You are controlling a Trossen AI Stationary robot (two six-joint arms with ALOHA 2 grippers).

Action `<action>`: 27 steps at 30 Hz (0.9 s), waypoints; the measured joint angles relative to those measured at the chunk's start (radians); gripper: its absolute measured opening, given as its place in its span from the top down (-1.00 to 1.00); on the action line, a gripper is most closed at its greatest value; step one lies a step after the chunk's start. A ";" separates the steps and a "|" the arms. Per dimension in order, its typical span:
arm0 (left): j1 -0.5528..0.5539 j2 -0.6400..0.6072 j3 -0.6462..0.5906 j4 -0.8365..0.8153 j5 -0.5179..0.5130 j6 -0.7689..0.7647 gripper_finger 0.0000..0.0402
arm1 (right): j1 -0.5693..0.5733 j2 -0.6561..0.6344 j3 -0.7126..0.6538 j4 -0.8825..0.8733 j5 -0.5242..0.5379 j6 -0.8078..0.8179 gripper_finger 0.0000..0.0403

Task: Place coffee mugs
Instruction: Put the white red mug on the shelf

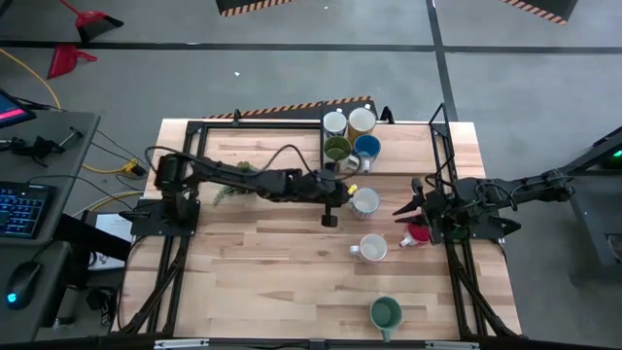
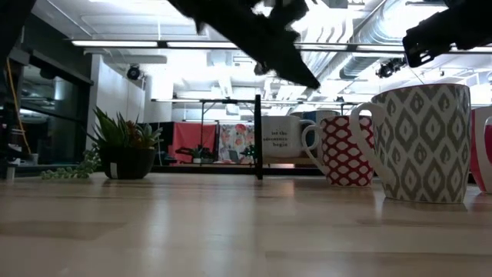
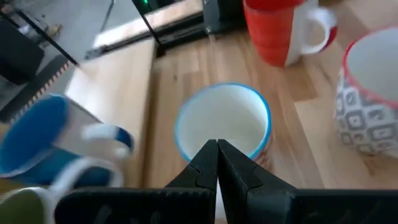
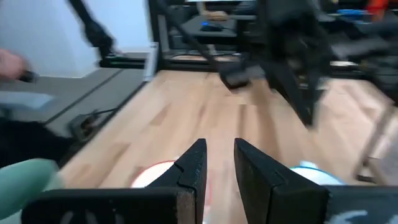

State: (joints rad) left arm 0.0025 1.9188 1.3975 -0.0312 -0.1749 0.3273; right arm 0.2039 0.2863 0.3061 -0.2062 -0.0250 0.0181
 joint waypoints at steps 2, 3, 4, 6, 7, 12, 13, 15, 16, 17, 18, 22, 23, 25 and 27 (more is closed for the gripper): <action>0.000 -0.057 0.000 -0.068 0.000 0.001 1.00 | 0.000 0.000 0.000 0.000 0.057 0.000 0.68; 0.000 -0.090 0.000 -0.102 0.000 0.001 1.00 | 0.000 0.000 0.000 0.000 0.080 0.000 0.68; 0.000 -0.131 0.000 -0.151 0.000 0.000 1.00 | 0.000 0.000 0.000 0.000 0.098 0.000 0.68; 0.000 -0.210 0.001 -0.248 0.000 -0.003 1.00 | 0.000 0.000 0.000 0.000 0.117 0.000 0.68; 0.000 -0.250 0.002 -0.322 0.000 -0.009 1.00 | 0.000 0.000 0.000 0.000 0.124 0.000 0.68; -0.022 -0.399 -0.053 -0.751 0.064 -0.133 1.00 | 0.000 0.000 0.000 0.000 0.131 0.003 0.68; -0.034 -0.421 -0.084 -0.804 0.083 -0.172 1.00 | 0.000 0.000 0.000 -0.002 0.130 0.003 0.68; -0.072 -0.465 -0.170 -0.825 0.114 -0.241 1.00 | 0.000 0.000 0.000 -0.006 0.131 0.001 0.68; -0.096 -0.487 -0.222 -0.817 0.129 -0.271 1.00 | 0.000 0.000 0.000 -0.009 0.131 0.000 0.68; -0.121 -0.507 -0.276 -0.782 0.144 -0.301 1.00 | 0.000 0.001 0.000 -0.011 0.131 0.000 0.68; -0.148 -0.530 -0.334 -0.729 0.157 -0.332 1.00 | 0.000 0.001 0.000 -0.013 0.131 0.000 0.68; -0.238 -0.636 -0.605 -0.423 0.203 -0.466 1.00 | 0.000 0.003 0.000 -0.018 0.131 0.056 0.68; -0.255 -0.665 -0.679 -0.345 0.203 -0.515 1.00 | 0.000 0.006 0.000 -0.017 0.131 0.079 0.68; -0.290 -0.718 -0.811 -0.191 0.188 -0.609 1.00 | 0.000 0.007 0.000 -0.016 0.131 0.117 0.68; -0.317 -0.761 -0.929 -0.020 0.146 -0.666 1.00 | 0.000 0.015 0.000 -0.010 0.145 0.137 0.68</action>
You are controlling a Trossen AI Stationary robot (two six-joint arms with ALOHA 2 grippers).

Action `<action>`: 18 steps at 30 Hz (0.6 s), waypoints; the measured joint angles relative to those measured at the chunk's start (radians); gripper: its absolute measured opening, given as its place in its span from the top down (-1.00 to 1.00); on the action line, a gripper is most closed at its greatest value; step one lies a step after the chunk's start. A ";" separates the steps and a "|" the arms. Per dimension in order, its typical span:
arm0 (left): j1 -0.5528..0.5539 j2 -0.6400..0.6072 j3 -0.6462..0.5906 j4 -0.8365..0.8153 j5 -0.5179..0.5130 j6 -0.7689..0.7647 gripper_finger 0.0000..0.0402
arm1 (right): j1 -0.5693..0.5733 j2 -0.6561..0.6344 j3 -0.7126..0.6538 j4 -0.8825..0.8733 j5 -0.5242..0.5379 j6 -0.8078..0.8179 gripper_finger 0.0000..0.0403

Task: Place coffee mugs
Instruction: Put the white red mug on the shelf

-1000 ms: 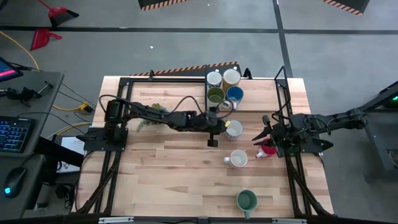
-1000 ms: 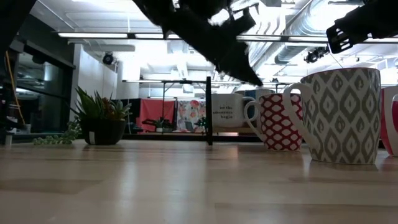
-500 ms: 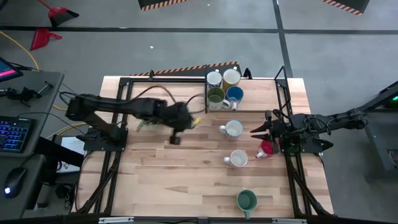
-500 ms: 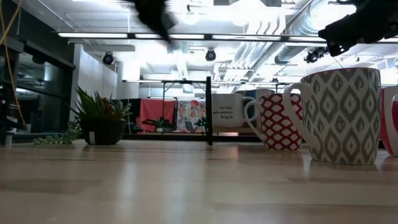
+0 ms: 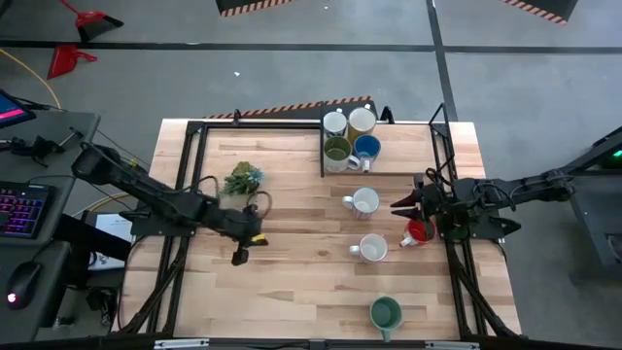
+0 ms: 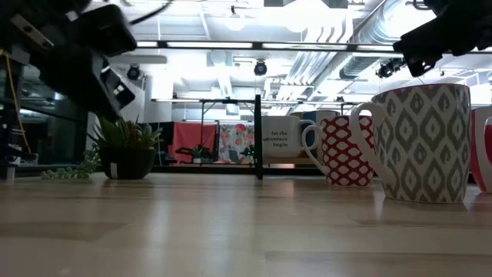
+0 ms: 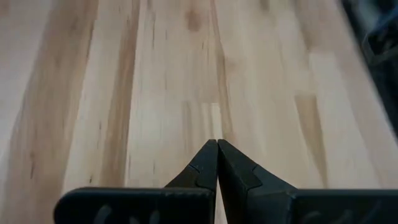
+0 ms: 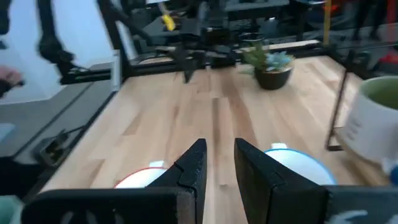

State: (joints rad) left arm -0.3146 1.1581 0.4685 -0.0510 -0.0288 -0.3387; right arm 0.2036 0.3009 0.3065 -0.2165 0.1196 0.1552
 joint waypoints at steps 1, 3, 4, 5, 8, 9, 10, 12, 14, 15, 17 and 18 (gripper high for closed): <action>-0.012 -0.012 -0.050 0.107 -0.027 -0.007 1.00 | 0.000 0.001 0.000 0.004 0.023 0.001 0.68; -0.026 -0.019 -0.137 0.315 -0.079 0.017 1.00 | 0.000 0.008 0.000 0.018 0.092 0.002 0.68; -0.030 -0.018 -0.173 0.393 -0.103 0.040 1.00 | 0.000 0.011 0.000 0.032 0.132 0.001 0.68; -0.030 -0.017 -0.205 0.462 -0.127 0.071 1.00 | 0.000 0.015 0.000 0.045 0.170 -0.001 0.68; -0.012 -0.006 -0.256 0.642 -0.196 0.195 1.00 | 0.000 0.040 0.000 0.115 0.281 -0.046 0.68; 0.000 -0.006 -0.265 0.677 -0.206 0.231 1.00 | 0.000 0.054 0.000 0.137 0.310 -0.060 0.68; 0.013 -0.006 -0.272 0.701 -0.205 0.256 1.00 | -0.001 0.070 0.000 0.162 0.330 -0.073 0.68; 0.041 -0.005 -0.274 0.708 -0.184 0.272 1.00 | -0.009 0.109 0.001 0.187 0.337 -0.084 0.68; 0.067 -0.005 -0.274 0.707 -0.158 0.272 1.00 | -0.029 0.158 0.025 0.153 0.336 -0.060 0.68; 0.079 -0.005 -0.274 0.707 -0.144 0.272 1.00 | -0.042 0.186 0.049 0.118 0.337 -0.045 0.68; 0.100 -0.005 -0.274 0.707 -0.116 0.272 1.00 | -0.073 0.245 0.111 0.036 0.336 -0.019 0.68; 0.108 -0.005 -0.274 0.707 -0.104 0.272 1.00 | -0.090 0.279 0.147 -0.009 0.330 -0.012 0.68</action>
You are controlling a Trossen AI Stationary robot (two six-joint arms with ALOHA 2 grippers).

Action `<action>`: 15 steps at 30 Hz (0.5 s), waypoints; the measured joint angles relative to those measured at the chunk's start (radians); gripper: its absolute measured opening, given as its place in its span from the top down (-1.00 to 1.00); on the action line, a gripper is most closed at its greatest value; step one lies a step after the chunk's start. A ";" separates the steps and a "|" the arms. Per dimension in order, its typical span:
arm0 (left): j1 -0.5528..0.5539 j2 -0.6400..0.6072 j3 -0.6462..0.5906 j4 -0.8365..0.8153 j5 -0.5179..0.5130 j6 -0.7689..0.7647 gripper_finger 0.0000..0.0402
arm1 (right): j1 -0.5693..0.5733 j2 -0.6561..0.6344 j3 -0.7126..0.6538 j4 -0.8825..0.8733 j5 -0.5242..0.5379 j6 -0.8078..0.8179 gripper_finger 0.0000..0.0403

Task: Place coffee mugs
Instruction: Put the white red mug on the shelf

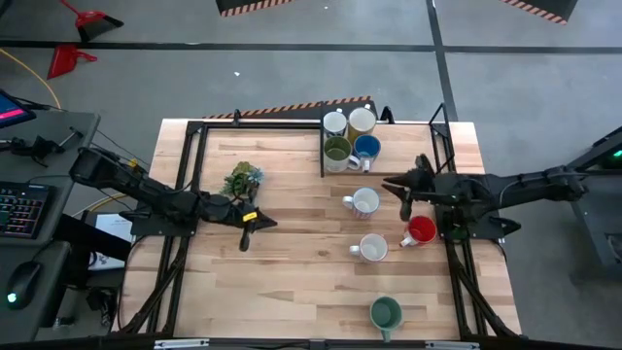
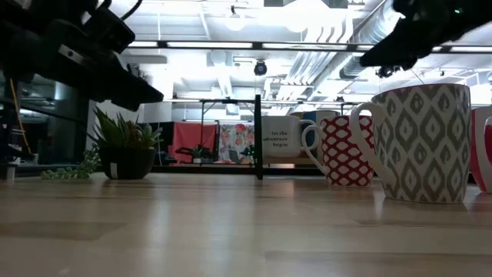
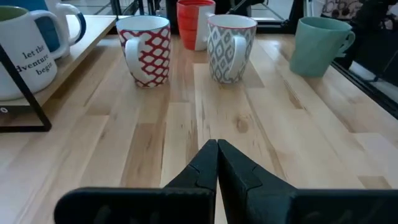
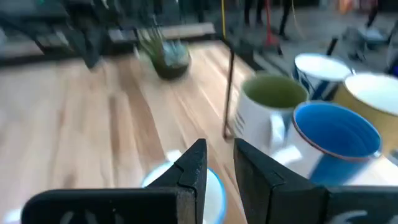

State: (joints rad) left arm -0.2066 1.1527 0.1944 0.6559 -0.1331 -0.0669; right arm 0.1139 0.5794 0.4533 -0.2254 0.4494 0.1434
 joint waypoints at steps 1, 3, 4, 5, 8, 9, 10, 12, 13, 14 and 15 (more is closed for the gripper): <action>0.007 0.000 0.000 0.000 0.006 0.000 1.00 | -0.017 0.035 0.037 -0.050 -0.017 0.003 0.68; 0.019 0.000 0.000 0.001 0.014 0.000 1.00 | -0.052 0.102 0.116 -0.159 -0.065 0.006 0.68; 0.025 0.000 0.000 0.001 0.018 -0.001 1.00 | -0.071 0.134 0.159 -0.215 -0.085 0.010 0.68; 0.029 0.000 0.000 0.001 0.021 -0.006 1.00 | -0.093 0.166 0.199 -0.273 -0.104 0.015 0.68; 0.037 0.000 0.000 0.001 0.026 -0.022 1.00 | -0.164 0.256 0.299 -0.441 -0.165 0.017 0.68; 0.037 0.000 0.000 0.001 0.027 -0.028 1.00 | -0.189 0.286 0.325 -0.472 -0.204 0.016 0.68; 0.037 0.000 0.000 0.000 0.027 -0.033 1.00 | -0.214 0.314 0.348 -0.485 -0.246 0.015 0.68; 0.037 0.001 0.000 0.000 0.027 -0.033 1.00 | -0.262 0.370 0.386 -0.508 -0.334 0.009 0.68; 0.037 0.001 0.000 0.000 0.027 -0.034 1.00 | -0.284 0.401 0.401 -0.523 -0.382 -0.013 0.68; 0.037 0.001 0.000 0.000 0.027 -0.034 1.00 | -0.301 0.432 0.415 -0.535 -0.423 -0.036 0.67; 0.036 0.001 0.000 0.000 0.027 -0.034 1.00 | -0.313 0.462 0.431 -0.537 -0.462 -0.064 0.66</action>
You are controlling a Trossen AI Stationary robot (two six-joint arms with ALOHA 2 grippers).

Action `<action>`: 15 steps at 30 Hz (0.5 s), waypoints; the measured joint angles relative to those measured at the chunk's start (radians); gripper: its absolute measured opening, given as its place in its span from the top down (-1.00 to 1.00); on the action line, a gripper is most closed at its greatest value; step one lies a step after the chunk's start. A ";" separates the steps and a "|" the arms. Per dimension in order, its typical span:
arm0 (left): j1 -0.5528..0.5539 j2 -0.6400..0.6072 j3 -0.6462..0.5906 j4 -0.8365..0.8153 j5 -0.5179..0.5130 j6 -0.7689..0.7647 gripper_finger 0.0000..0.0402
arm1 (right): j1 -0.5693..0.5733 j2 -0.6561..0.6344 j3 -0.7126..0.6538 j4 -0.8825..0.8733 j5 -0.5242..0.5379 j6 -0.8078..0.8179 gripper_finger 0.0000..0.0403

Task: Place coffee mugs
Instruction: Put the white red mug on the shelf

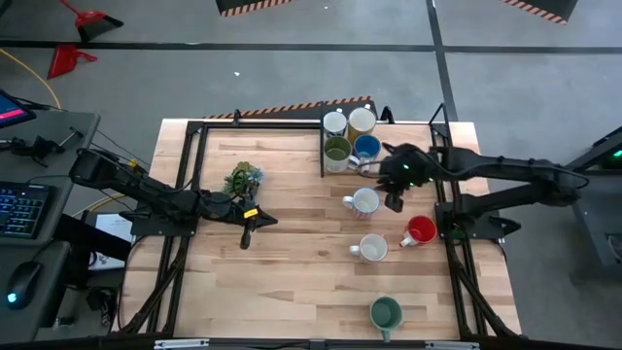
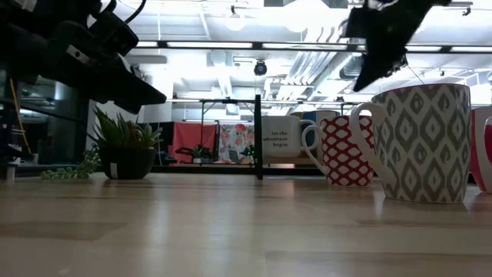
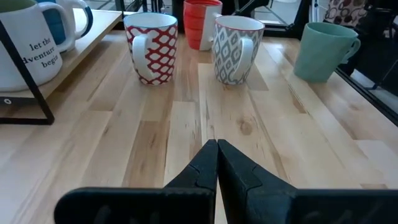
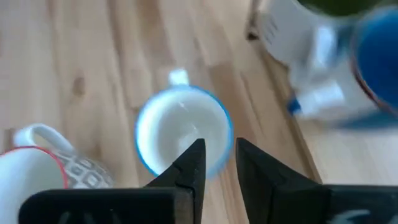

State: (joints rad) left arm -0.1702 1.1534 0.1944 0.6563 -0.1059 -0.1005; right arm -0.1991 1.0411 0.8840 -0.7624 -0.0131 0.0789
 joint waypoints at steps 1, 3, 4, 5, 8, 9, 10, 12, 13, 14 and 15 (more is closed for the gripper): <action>0.000 0.000 0.000 0.000 0.000 0.000 1.00 | -0.009 0.029 0.018 0.008 -0.031 -0.028 0.64; 0.000 0.000 0.000 0.000 0.000 0.000 1.00 | -0.019 0.083 0.055 0.015 -0.063 -0.082 0.59; 0.000 0.000 0.000 -0.001 0.000 0.000 1.00 | -0.022 0.112 0.071 0.002 -0.068 -0.103 0.56; 0.000 0.000 0.000 -0.002 0.000 0.000 1.00 | -0.026 0.140 0.087 -0.014 -0.068 -0.112 0.52; 0.000 0.000 0.000 -0.003 0.000 0.000 1.00 | -0.037 0.214 0.122 -0.035 -0.066 -0.121 0.38; 0.000 0.000 0.000 -0.004 0.000 0.000 1.00 | -0.038 0.237 0.130 -0.043 -0.066 -0.121 0.34; 0.000 0.000 0.000 -0.005 0.000 0.000 1.00 | -0.037 0.261 0.136 -0.049 -0.066 -0.121 0.30; 0.000 0.000 0.000 -0.008 0.000 0.009 1.00 | -0.036 0.300 0.145 -0.049 -0.067 -0.125 0.23; 0.000 0.000 0.000 -0.009 0.000 0.014 1.00 | -0.036 0.316 0.147 -0.048 -0.067 -0.131 0.20; 0.000 0.000 0.000 -0.008 0.000 0.016 1.00 | -0.036 0.331 0.147 -0.050 -0.067 -0.137 0.18; 0.000 0.000 0.000 -0.010 0.000 0.016 1.00 | -0.036 0.347 0.147 -0.052 -0.066 -0.140 0.17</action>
State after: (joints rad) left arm -0.1703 1.1534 0.1947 0.6465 -0.1059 -0.0849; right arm -0.2356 1.3877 1.0309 -0.8144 -0.0795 -0.0608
